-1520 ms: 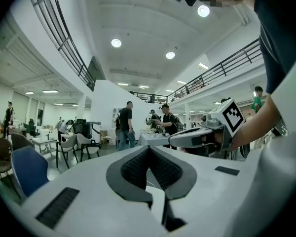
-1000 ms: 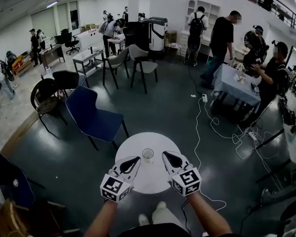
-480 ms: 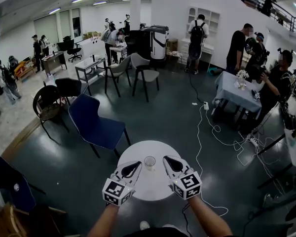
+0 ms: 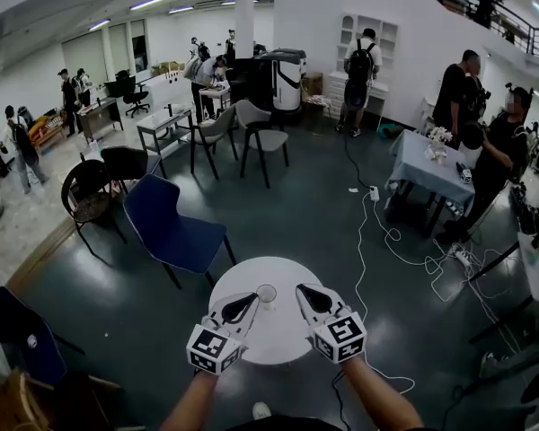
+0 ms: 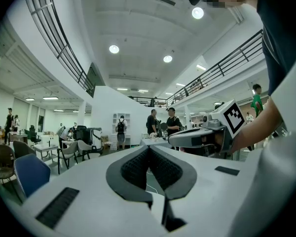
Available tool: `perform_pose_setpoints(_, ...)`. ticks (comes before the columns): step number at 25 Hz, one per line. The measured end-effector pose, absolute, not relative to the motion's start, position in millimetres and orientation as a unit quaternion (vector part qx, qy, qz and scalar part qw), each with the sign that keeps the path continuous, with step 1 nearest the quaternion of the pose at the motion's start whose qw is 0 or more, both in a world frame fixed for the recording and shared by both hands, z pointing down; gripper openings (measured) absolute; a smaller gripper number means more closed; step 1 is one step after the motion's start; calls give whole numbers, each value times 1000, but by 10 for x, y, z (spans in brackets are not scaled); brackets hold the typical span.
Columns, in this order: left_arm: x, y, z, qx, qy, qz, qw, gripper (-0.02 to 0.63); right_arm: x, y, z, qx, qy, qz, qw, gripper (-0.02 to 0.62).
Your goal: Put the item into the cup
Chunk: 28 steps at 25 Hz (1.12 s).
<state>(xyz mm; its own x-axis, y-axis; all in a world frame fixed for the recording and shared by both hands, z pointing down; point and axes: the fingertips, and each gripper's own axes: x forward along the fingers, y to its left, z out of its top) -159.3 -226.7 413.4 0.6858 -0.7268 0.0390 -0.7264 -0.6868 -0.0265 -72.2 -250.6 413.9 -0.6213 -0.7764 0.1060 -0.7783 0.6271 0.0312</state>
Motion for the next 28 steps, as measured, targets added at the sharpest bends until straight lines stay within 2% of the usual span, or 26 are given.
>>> perform_pose_setpoints(28,-292,-410,3779,-909,415,-15,28,16,584,-676,3844,413,-910,-8,37,15)
